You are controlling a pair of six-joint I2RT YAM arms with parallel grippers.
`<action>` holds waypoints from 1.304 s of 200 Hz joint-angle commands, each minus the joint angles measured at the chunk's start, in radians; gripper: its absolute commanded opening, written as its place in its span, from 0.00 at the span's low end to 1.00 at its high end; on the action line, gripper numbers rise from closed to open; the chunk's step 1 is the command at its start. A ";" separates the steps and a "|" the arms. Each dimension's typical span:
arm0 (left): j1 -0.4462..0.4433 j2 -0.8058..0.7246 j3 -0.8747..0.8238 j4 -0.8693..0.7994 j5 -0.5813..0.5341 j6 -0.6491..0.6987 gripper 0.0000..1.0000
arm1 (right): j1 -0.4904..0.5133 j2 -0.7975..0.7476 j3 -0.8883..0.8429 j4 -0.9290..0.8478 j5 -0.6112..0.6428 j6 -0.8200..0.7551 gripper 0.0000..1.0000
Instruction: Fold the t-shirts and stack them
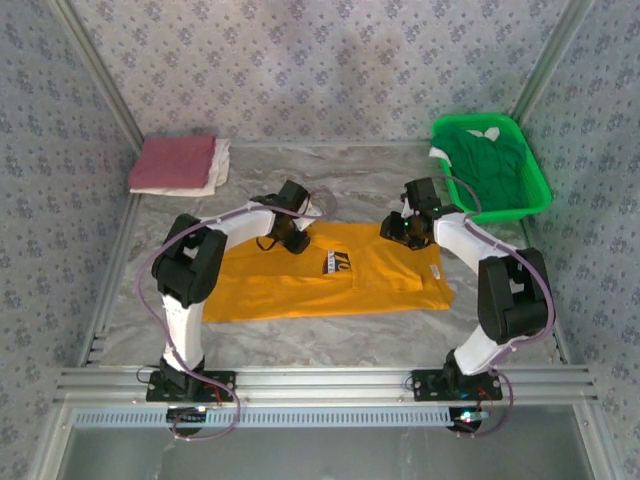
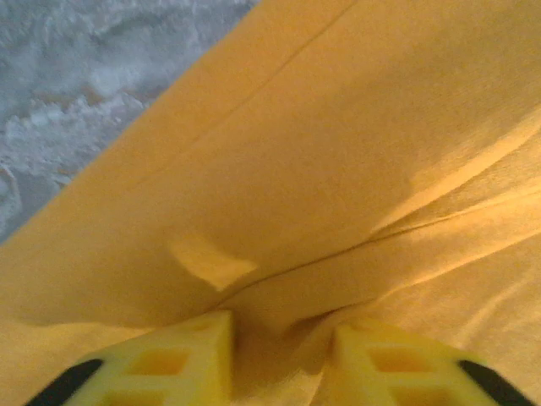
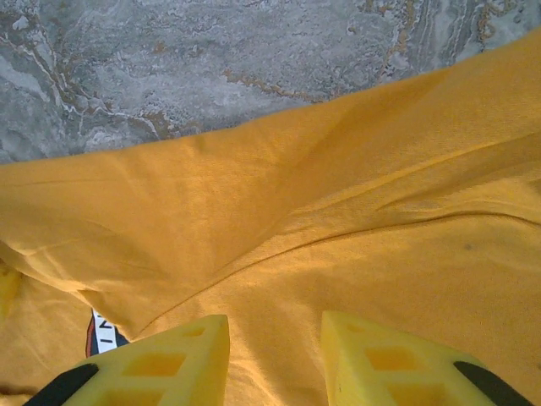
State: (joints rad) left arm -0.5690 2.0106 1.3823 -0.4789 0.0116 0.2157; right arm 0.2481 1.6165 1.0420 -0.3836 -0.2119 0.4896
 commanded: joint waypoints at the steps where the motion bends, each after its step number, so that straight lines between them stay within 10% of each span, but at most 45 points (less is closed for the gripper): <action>1: 0.003 -0.003 0.030 -0.028 -0.026 0.017 0.19 | -0.004 -0.007 -0.019 0.011 -0.026 0.001 0.36; 28: -0.003 -0.035 0.027 -0.046 -0.033 0.012 0.04 | -0.010 0.000 -0.025 0.011 -0.028 0.000 0.36; 179: -0.122 -0.174 -0.086 -0.130 -0.234 0.038 0.26 | -0.087 0.134 0.001 -0.038 0.007 0.032 0.31; 261: 0.073 -0.204 -0.049 0.042 0.073 -0.140 0.24 | -0.082 0.093 0.033 -0.050 0.005 0.023 0.31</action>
State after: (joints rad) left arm -0.5358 1.7576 1.2655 -0.4732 -0.0231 0.1707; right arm 0.1661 1.7336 1.0428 -0.4046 -0.2169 0.5087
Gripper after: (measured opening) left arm 0.249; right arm 0.310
